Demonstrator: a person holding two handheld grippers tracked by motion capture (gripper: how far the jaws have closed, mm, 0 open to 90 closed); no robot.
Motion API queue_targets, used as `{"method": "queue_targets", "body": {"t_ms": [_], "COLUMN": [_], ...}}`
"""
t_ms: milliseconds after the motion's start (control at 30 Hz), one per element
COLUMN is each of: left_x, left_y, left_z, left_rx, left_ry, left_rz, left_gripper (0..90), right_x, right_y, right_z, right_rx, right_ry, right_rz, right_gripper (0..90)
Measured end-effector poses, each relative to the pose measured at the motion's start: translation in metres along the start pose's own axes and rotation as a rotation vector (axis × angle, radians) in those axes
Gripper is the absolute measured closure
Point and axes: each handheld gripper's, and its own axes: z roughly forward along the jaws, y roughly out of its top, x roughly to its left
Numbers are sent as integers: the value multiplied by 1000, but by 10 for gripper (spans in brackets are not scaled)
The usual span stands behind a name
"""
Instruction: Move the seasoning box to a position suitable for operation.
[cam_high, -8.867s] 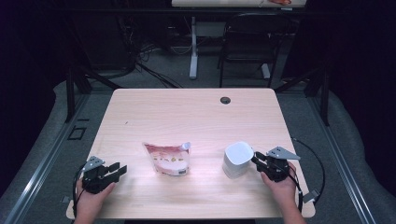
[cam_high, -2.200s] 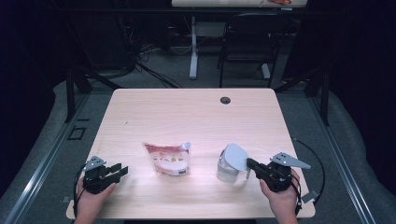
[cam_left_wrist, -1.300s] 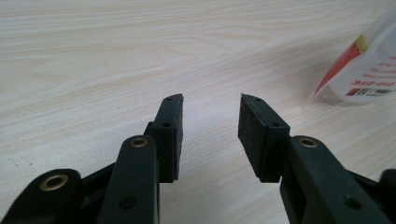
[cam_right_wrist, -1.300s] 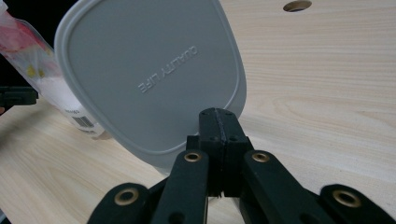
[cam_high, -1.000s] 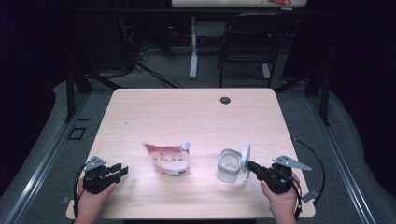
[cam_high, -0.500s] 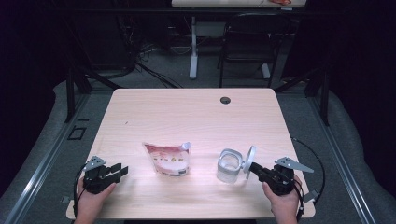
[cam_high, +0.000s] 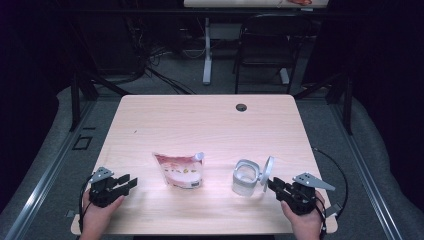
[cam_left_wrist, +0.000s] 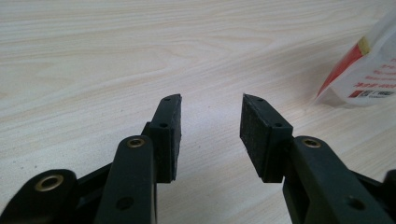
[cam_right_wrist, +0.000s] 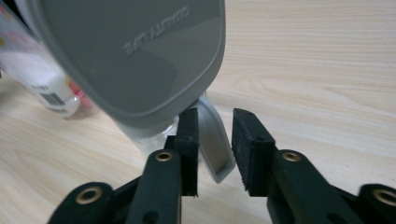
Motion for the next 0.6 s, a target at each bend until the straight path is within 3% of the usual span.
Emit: {"method": "queue_targets", "body": {"t_ms": [100, 200, 300, 600], "left_x": [0, 0, -1, -1], "left_y": [2, 2, 2, 1], "left_z": [1, 2, 3, 2], "left_rx": [2, -3, -1, 4], "left_ry": [-3, -5, -7, -2], "left_rz": [4, 2, 0, 4], "left_gripper": [583, 581, 580, 580], "right_x": [4, 6, 9, 9], "right_y": [-5, -6, -8, -7], "right_z": [-1, -1, 4, 20], "right_rx": [20, 27, 51, 56], "right_ry": [-22, -22, -37, -78], "right_rz": [-36, -39, -62, -75], "right_gripper": [658, 644, 564, 546]}}
